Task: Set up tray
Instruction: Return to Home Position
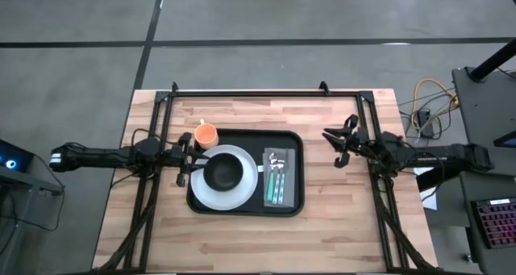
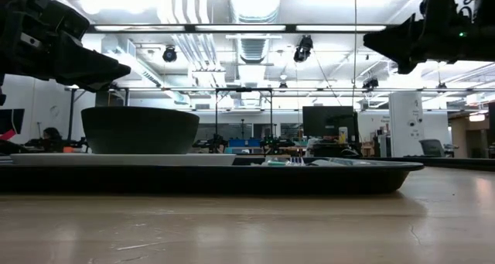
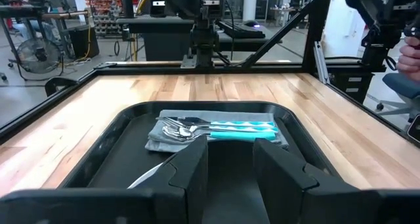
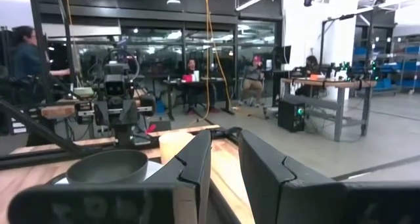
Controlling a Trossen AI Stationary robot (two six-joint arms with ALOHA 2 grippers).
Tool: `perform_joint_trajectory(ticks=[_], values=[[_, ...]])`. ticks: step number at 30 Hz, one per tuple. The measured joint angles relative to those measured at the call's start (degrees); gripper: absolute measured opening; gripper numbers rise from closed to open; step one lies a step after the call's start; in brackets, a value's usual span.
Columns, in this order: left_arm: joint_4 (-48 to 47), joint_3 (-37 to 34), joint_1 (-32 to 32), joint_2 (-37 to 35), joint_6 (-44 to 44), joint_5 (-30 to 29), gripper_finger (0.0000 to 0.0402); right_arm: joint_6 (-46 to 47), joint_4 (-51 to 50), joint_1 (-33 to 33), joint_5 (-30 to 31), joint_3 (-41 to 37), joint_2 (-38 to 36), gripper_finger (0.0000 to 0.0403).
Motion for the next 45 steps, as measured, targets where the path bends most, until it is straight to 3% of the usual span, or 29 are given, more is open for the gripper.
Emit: perform_joint_trajectory(ticks=[14, 26, 45], values=[[0.0, 0.0, 0.0, 0.0, 0.0, 0.0, 0.0105, 0.7, -17.8, 0.0, -0.1, 0.0, -13.2, 0.0068], [0.0, 0.0, 0.0, 0.0, 0.0, 0.0, 0.0105, -0.9, -34.0, 0.0, -9.2, 0.0, -26.7, 0.0068], [0.0, 0.0, 0.0, 1.6, 0.0, 0.0, 0.0105, -4.3, -38.9, 0.0, -9.0, 0.5, -24.9, 0.0068]])
